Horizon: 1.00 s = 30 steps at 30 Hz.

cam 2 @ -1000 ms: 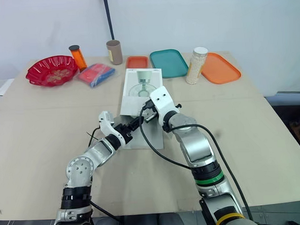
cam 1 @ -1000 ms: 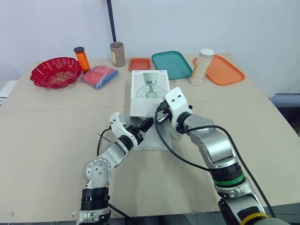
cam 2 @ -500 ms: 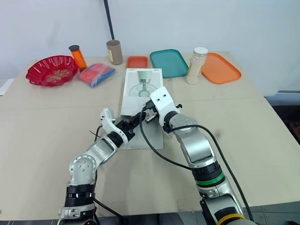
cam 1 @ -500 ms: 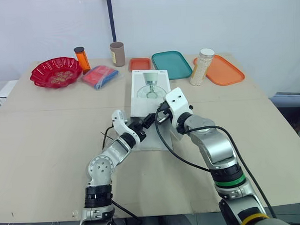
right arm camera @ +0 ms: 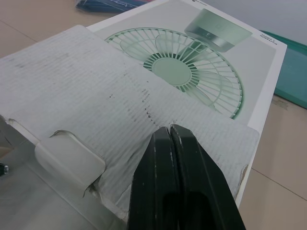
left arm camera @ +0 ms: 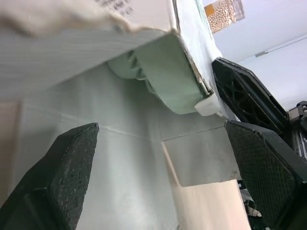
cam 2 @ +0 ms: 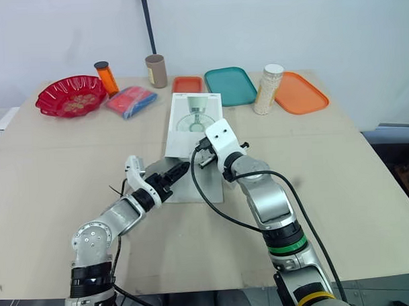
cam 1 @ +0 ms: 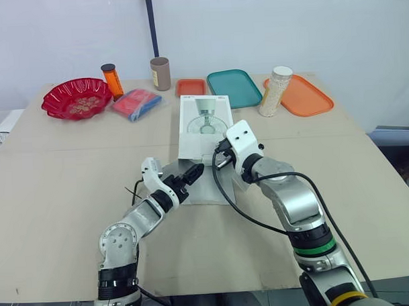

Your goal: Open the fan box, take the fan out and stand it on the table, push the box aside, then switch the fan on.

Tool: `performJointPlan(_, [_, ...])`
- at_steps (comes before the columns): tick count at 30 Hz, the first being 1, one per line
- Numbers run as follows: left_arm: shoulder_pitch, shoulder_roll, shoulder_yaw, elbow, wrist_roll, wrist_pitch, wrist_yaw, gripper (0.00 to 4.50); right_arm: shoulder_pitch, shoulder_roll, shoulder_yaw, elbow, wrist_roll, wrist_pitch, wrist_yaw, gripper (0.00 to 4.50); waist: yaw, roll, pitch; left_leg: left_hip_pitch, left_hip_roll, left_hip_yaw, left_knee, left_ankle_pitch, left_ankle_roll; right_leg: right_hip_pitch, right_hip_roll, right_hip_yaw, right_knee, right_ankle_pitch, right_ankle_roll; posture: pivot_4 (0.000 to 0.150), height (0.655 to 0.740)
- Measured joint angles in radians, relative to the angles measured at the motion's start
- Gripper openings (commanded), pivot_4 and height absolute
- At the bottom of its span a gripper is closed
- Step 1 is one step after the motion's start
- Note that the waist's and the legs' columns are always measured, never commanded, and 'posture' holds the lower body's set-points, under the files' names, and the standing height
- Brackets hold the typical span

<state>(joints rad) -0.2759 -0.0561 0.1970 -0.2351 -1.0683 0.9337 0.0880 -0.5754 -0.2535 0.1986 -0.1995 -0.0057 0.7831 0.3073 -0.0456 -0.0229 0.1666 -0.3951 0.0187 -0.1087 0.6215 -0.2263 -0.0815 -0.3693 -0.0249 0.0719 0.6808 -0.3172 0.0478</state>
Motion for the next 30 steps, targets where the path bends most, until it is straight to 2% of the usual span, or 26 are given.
performJointPlan(5, [0.029,0.02,-0.011,-0.004,0.048,-0.019,0.006,4.49,0.0,0.0,0.0,0.0,0.0,0.0,0.001,0.0,0.0,0.0,0.0,0.0,0.0,0.0,0.0,0.0,0.0,0.0,0.0,0.0,0.0,0.0,0.0,0.15,0.74])
performJointPlan(13, [-0.019,-0.001,-0.035,0.081,0.155,-0.113,-0.034,4.49,0.002,0.0,0.003,-0.003,0.0,0.0,0.001,0.0,0.0,0.0,0.0,0.0,0.0,0.0,-0.001,0.0,0.0,0.0,0.0,0.0,0.0,0.0,0.0,0.15,0.74])
performJointPlan(30, [-0.04,-0.017,-0.044,0.127,0.18,-0.13,-0.109,4.49,0.007,0.0,0.011,-0.011,-0.001,0.0,0.001,0.0,0.0,0.0,0.0,0.0,0.0,0.0,-0.001,0.0,0.0,0.0,0.0,0.0,0.0,0.0,0.0,0.15,0.74])
